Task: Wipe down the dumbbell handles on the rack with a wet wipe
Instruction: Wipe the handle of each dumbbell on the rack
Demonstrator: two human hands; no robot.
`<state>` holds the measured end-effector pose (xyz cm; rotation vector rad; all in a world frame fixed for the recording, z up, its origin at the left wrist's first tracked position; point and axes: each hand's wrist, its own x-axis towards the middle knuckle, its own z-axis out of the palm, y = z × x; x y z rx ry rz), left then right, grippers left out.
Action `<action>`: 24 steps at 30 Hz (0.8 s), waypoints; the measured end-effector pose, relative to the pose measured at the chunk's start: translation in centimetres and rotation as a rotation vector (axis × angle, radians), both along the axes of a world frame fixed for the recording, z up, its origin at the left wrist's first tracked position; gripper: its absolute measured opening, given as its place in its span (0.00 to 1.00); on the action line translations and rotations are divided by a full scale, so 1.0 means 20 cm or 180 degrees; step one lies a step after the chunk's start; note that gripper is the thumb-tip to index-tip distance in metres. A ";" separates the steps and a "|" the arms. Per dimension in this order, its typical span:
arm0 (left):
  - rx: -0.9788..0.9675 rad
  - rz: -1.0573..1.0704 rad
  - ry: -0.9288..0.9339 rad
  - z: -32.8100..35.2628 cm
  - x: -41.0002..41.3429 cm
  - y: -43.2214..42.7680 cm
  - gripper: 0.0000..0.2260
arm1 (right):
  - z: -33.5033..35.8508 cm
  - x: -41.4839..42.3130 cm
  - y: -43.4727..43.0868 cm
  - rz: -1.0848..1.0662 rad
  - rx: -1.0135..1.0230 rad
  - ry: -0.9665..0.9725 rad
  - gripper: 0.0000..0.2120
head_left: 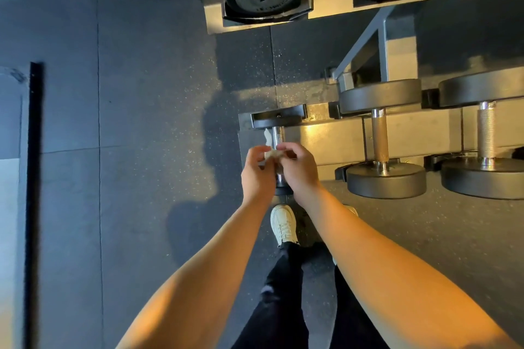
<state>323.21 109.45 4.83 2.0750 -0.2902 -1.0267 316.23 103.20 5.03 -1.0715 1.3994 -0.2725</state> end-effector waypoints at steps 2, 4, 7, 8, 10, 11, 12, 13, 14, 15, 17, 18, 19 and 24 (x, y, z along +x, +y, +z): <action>-0.0067 -0.0597 -0.0057 -0.05 0.00 -0.01 0.12 | -0.03 -0.01 -0.03 -0.0204 -0.0066 0.0191 0.10; 0.0022 -0.1026 -0.0081 -0.09 0.01 -0.03 0.14 | -0.05 -0.02 -0.05 -0.0277 -0.0096 0.0215 0.11; 0.0254 -0.0954 -0.0324 -0.12 0.04 -0.07 0.13 | -0.09 -0.02 -0.09 -0.0335 -0.0159 0.0220 0.11; 0.0312 -0.0743 -0.0459 -0.13 0.05 -0.09 0.12 | -0.09 -0.02 -0.10 -0.0343 -0.0192 0.0270 0.11; 0.0324 -0.0039 -0.0439 -0.15 0.06 -0.14 0.11 | -0.11 -0.01 -0.13 -0.0365 -0.0171 0.0337 0.12; 0.0290 0.0321 -0.0319 -0.17 0.06 -0.18 0.12 | -0.13 0.00 -0.14 -0.0362 -0.0085 0.0345 0.14; 0.0267 0.0561 -0.0214 -0.18 0.06 -0.22 0.13 | -0.14 0.01 -0.15 -0.0323 0.0002 0.0336 0.15; 0.0274 0.0647 -0.0158 -0.20 0.05 -0.25 0.14 | -0.15 0.03 -0.16 -0.0243 0.0098 0.0319 0.15; 0.0286 0.0637 -0.0144 -0.22 0.05 -0.28 0.14 | -0.18 0.04 -0.16 -0.0176 0.0193 0.0279 0.16; 0.0296 0.0595 -0.0159 -0.24 0.04 -0.31 0.13 | -0.19 0.06 -0.16 -0.0140 0.0282 0.0275 0.17; 0.0340 0.0433 -0.0189 -0.27 0.03 -0.33 0.14 | -0.20 0.06 -0.17 -0.0062 0.0342 0.0306 0.18; 0.0355 0.0341 -0.0192 -0.28 0.02 -0.33 0.15 | -0.19 0.05 -0.18 -0.0002 0.0301 0.0339 0.18; 0.0337 0.0277 -0.0186 -0.29 0.01 -0.33 0.15 | -0.21 0.03 -0.18 0.0042 0.0254 0.0354 0.18; 0.0572 -0.0245 -0.0500 -0.32 -0.01 -0.22 0.09 | -0.23 0.01 -0.13 0.0262 0.0024 0.0373 0.21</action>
